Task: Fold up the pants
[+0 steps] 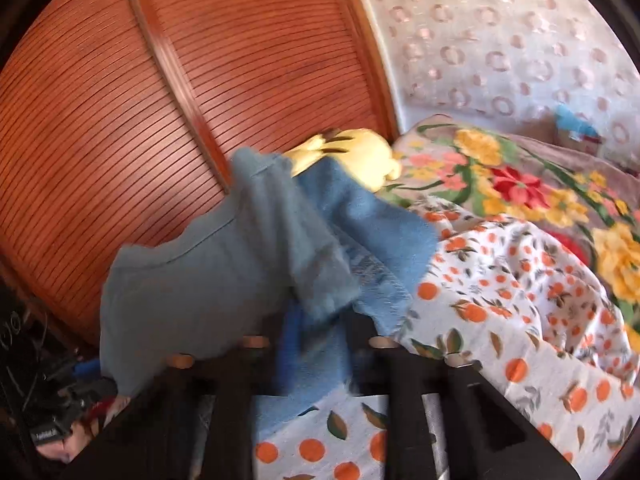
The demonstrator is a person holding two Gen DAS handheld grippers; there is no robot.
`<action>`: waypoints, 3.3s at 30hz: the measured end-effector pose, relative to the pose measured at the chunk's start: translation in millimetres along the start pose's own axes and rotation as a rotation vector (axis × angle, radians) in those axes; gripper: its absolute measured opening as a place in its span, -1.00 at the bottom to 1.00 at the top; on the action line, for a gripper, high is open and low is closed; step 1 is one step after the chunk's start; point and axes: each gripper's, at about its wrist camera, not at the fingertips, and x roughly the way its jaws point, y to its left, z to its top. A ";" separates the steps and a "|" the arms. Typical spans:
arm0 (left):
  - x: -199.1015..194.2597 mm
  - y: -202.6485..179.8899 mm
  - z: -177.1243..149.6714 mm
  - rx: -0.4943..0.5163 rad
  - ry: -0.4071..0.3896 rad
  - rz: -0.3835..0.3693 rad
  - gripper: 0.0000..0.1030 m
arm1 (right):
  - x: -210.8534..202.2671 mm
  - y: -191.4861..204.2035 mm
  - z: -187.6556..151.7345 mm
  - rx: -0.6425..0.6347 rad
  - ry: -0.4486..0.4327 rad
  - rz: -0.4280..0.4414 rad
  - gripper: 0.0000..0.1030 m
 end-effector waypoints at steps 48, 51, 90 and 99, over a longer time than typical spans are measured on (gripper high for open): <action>12.1 -1.5 36.9 0.116 0.031 0.180 -0.42 | -108.2 45.9 -65.4 -0.059 -0.111 -0.240 -0.37; 4.5 -14.7 32.7 0.139 0.026 0.154 -0.24 | -120.1 49.4 -77.9 -0.015 -0.128 -0.258 -0.37; -71.8 -195.1 -19.7 0.337 -0.071 -0.140 0.65 | -262.5 173.5 -205.3 0.160 -0.242 -0.588 0.51; -105.6 -198.2 -27.0 0.332 -0.104 -0.147 0.65 | -289.0 219.8 -234.3 0.159 -0.296 -0.631 0.51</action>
